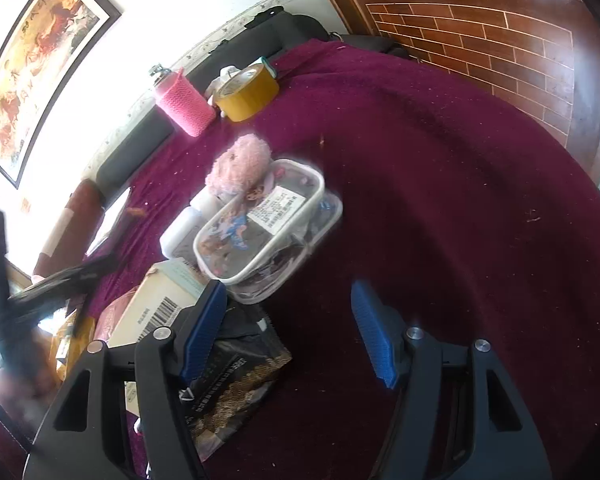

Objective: Organize objects
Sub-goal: 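Grasp a black pen from the pile with the left gripper, then lift the black pen with the left gripper while the right grasps a white plug charger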

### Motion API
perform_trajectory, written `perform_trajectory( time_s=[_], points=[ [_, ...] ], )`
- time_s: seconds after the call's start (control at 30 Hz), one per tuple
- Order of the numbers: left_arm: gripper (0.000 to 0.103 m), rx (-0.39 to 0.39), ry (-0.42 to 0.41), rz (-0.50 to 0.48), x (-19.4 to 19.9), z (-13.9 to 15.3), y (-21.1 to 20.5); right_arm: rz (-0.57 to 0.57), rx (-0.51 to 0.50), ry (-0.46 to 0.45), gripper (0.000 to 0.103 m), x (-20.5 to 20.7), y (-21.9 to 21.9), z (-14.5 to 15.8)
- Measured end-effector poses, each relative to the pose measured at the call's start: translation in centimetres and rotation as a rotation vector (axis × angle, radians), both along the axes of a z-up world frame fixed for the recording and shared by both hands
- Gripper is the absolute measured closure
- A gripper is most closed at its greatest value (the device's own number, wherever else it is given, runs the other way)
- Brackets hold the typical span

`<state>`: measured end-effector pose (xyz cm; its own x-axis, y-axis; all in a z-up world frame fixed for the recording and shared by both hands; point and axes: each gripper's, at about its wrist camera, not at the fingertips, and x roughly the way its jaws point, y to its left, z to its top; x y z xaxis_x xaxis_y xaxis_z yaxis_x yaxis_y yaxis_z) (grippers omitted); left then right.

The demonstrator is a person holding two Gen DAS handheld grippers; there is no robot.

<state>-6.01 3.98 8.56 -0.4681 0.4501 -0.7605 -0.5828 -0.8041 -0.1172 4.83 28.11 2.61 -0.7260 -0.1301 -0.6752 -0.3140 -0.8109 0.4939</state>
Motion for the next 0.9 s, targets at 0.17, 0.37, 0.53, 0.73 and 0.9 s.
perform_trajectory(
  time_s=[0.17,0.37,0.53,0.73,0.9],
  points=[
    [0.092,0.130,0.052,0.027,5.9,3.4,-5.7,-0.002,-0.006,-0.014,0.039,-0.1,0.1,-0.2],
    [0.092,0.201,0.095,0.113,12.0,4.2,-11.7,-0.013,0.055,0.021,0.039,0.5,-0.5,0.9],
    [0.092,0.295,0.092,0.176,14.2,3.4,-16.7,0.033,0.090,0.035,0.039,1.2,-2.2,4.5],
    [0.091,0.346,0.110,0.254,16.0,2.5,-21.2,0.211,0.067,-0.089,0.039,-5.4,-6.1,8.0],
    [0.091,0.373,0.129,0.306,17.0,1.9,-24.5,0.220,0.039,-0.274,0.039,-12.4,-8.6,6.5]
  ],
)
